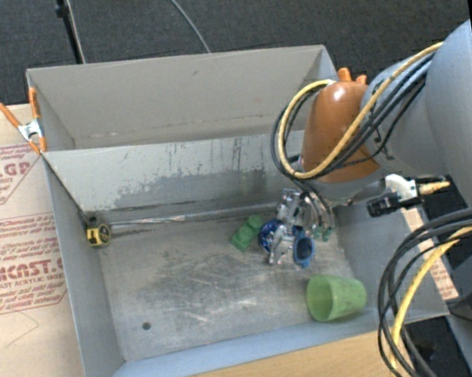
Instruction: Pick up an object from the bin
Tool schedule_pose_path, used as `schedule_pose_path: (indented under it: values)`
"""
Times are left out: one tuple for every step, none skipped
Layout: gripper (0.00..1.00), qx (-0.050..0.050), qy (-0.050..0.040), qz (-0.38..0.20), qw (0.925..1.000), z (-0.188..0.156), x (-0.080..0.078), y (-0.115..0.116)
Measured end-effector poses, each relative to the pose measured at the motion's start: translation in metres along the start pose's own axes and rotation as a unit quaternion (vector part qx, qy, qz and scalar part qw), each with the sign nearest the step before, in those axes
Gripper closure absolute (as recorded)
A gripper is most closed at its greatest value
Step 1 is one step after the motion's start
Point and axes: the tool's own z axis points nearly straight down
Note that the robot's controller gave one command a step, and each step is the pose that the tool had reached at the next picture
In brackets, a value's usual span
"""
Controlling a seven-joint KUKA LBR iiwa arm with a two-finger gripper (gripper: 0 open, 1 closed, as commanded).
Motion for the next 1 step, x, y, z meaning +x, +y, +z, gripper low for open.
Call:
schedule_pose_path:
  values:
    - [1.00,0.000,-0.0011,-0.033,0.9994,-0.1390,0.0191,0.0096]
